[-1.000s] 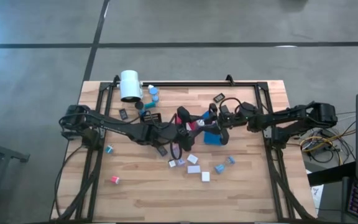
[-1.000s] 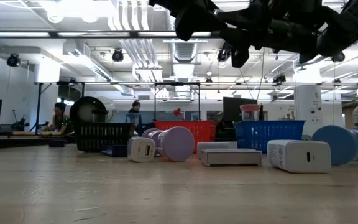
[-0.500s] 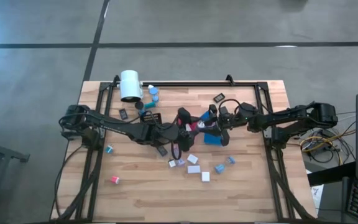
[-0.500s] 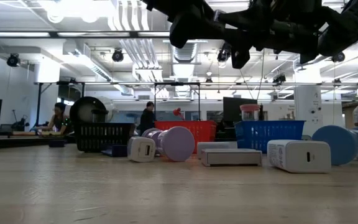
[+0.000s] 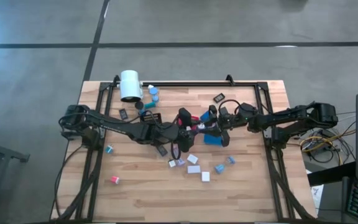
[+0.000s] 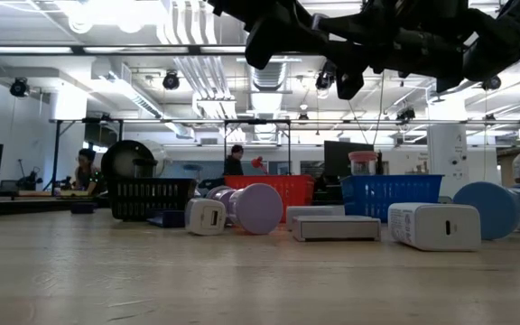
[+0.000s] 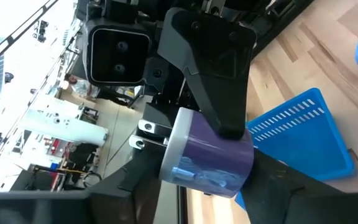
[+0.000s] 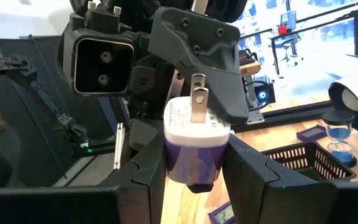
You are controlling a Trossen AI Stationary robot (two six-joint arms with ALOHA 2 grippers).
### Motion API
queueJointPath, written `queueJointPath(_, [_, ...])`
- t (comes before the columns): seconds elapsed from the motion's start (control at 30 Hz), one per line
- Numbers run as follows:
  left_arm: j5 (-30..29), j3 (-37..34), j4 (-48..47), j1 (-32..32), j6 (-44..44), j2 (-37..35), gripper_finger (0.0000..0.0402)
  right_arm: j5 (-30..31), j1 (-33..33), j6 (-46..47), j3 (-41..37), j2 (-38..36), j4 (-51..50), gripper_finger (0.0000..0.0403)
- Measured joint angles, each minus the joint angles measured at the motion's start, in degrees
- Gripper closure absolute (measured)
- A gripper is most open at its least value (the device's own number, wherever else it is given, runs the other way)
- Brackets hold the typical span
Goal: Pick & Place Office items
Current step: Put the violet charger adapter into the black bin
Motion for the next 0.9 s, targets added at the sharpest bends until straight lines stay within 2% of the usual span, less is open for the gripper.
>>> queueJointPath(0.3, [0.6,0.0,-0.6,-0.1,0.7,0.0,0.0232,0.0,0.0,-0.7,0.0,0.0,-0.2,0.0283])
queueJointPath(0.63, [-0.7,0.0,-1.2,-0.5,-1.3,-0.2,0.0234,1.2,-0.1,-5.6,-0.3,-1.0,0.0,0.0156])
queueJointPath(0.9, [-1.8,-1.4,-6.3,-0.6,-6.1,-5.9,0.0234,1.3,-0.1,-8.9,-3.1,-6.5,0.1,0.0124])
